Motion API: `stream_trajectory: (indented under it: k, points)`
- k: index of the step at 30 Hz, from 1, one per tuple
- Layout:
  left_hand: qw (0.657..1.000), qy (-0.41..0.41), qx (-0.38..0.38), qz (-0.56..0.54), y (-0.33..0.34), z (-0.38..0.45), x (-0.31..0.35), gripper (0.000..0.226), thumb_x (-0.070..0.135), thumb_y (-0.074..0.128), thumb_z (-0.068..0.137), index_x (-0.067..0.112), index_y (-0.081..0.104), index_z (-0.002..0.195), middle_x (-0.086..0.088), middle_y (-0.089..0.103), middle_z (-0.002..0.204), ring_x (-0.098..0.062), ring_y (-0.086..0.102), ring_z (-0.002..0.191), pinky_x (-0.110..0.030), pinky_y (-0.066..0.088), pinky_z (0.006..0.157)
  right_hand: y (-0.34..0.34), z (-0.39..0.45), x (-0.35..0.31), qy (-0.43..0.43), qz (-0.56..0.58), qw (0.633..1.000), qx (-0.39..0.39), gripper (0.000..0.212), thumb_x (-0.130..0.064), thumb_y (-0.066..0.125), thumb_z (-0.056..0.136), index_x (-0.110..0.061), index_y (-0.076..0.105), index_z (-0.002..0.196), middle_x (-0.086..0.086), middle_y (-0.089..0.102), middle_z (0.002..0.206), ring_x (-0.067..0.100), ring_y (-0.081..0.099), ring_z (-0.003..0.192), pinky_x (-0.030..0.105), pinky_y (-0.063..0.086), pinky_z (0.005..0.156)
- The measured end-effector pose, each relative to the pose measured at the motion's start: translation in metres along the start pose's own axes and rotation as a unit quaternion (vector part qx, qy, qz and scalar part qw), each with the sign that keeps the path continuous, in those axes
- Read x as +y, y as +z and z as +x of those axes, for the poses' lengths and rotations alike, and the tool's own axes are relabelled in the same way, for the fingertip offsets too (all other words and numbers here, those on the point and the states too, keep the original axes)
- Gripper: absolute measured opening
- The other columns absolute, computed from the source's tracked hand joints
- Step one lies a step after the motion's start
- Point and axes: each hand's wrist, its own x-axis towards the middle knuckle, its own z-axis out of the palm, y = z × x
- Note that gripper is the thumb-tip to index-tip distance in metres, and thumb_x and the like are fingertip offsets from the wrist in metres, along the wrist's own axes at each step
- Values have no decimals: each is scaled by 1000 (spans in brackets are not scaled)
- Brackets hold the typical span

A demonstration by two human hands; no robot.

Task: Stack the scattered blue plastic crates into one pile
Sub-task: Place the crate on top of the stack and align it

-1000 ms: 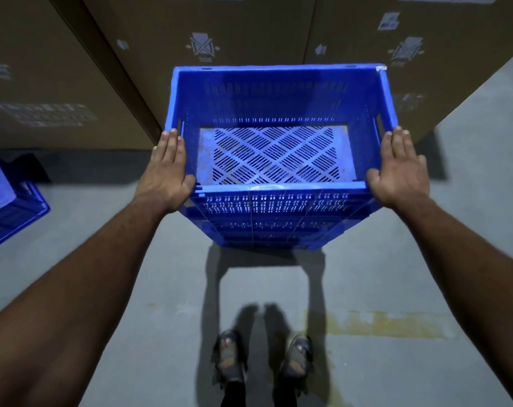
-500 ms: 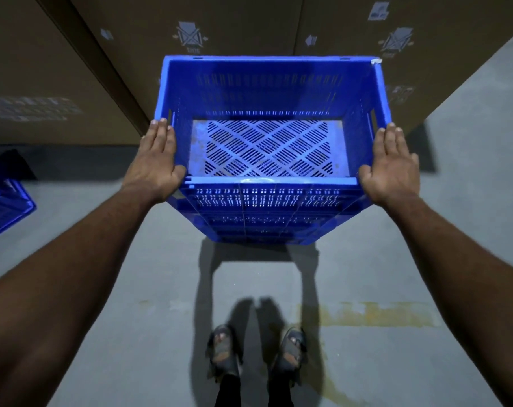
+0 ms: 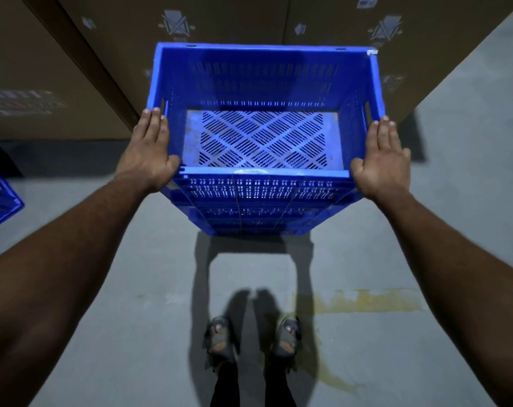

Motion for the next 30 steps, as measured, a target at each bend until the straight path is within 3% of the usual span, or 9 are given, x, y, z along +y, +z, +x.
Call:
stream_trajectory:
  k: [14,19,22,26,30]
  points:
    - [1000,-10,6,1,4,-6,0,87,47,25,85,3,4,157,-13,-5,167,-24,-11,153,-37,-1,124,-1,8,-1,-4,-3,1000,-4,84,-40,28,82,-4,15,157,12,8,166,26,8,153,54,33,106]
    - [1000,5,-18,5,-2,6,0,91,50,29,85,0,5,157,-17,-2,166,-29,-9,153,-41,1,124,-2,8,3,13,-1,999,-35,86,-41,34,83,-4,10,157,12,2,167,26,2,153,58,27,110]
    - [997,-13,-71,29,-9,4,1,89,49,36,91,1,-1,157,-18,-7,165,-31,-11,152,-49,1,123,-12,8,3,2,-7,997,-79,86,-43,36,89,-3,2,157,13,-6,166,26,-5,153,58,20,114]
    - [992,-62,-107,-4,-16,-35,13,85,50,38,99,2,-2,157,-16,-9,166,-30,-8,153,-51,-1,121,-15,-39,2,-5,21,997,-78,76,-46,29,100,-1,6,157,16,0,166,28,-2,153,57,15,118]
    - [989,-49,-132,-35,-19,-108,10,82,51,35,101,0,2,157,-20,-4,165,-31,-2,153,-47,5,123,-21,-103,-9,-53,20,993,-107,78,-50,32,102,-2,4,157,15,1,166,28,-2,153,58,13,118]
